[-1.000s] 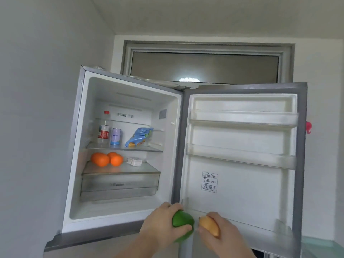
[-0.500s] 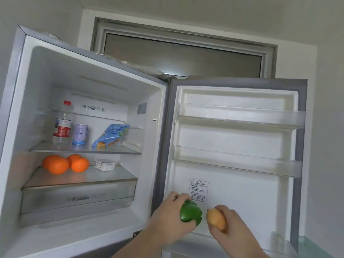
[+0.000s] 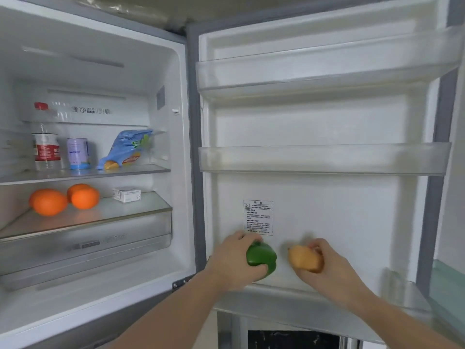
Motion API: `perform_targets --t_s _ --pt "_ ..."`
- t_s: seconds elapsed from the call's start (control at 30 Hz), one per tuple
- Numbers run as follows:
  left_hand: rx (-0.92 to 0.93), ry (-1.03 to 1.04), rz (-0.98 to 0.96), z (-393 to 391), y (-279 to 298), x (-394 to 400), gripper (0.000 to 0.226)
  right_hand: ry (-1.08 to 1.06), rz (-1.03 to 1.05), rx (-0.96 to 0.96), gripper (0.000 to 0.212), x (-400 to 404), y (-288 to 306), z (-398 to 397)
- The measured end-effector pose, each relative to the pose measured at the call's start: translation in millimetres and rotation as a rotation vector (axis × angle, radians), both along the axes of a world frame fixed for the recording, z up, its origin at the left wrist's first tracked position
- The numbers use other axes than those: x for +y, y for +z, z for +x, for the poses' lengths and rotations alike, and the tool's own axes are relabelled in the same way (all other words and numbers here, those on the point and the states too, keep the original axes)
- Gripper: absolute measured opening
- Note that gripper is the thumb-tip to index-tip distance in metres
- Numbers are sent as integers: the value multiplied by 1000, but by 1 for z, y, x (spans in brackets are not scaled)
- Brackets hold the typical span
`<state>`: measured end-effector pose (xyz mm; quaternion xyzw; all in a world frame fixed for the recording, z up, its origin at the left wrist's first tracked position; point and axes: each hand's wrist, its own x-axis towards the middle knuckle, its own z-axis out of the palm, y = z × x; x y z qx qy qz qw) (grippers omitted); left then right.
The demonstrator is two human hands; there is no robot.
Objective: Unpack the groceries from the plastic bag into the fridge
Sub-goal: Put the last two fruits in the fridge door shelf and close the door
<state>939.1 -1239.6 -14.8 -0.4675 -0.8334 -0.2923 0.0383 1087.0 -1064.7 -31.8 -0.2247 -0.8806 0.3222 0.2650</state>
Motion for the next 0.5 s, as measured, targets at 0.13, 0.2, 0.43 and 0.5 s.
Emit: perform_targets --t_s 0.13,0.2,0.43,0.5 --pt "-57 20 -125 -10 -14 9 60 84 75 -128 44 12 -8 -11" --pt "-69 49 -174 -13 -17 13 55 108 60 -174 42 15 -5 -12" --pt "-252 -2 -192 -19 -18 17 41 109 -53 -299 39 24 -5 -20" --pt "-271 -11 -186 -21 -18 17 43 104 -76 -327 43 25 -7 -22"
